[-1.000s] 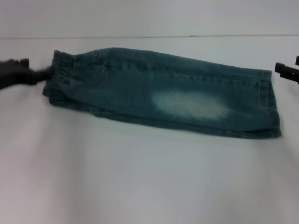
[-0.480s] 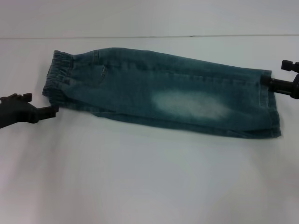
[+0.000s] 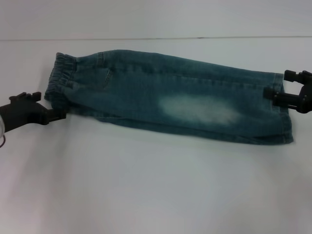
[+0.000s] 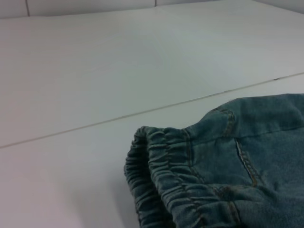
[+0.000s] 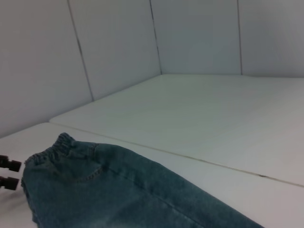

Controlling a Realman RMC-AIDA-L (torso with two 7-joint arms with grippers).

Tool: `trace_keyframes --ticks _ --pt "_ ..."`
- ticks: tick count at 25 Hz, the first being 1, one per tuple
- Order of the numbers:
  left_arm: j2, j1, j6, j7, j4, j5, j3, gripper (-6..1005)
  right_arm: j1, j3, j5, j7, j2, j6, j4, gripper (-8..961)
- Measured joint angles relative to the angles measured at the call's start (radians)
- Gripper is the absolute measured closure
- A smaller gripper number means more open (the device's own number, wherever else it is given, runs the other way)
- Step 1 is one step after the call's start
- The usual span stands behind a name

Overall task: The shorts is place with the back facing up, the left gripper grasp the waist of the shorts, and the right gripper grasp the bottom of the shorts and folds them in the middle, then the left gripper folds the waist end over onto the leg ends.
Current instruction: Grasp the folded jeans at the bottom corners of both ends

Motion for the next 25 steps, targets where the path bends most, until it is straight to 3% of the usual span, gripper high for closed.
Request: trace_keyframes --ticks 16,25 --pt "0.005 -0.070 -0.098 0.085 -0.100 0.002 0.003 67 -0.003 0.000 0.000 -0.006 0.010 -0.030 0.009 9" --pt "0.011 -0.086 -0.106 0.095 -0.128 0.004 0.004 175 -0.004 -0.001 0.000 -0.006 0.010 -0.032 0.017 9"
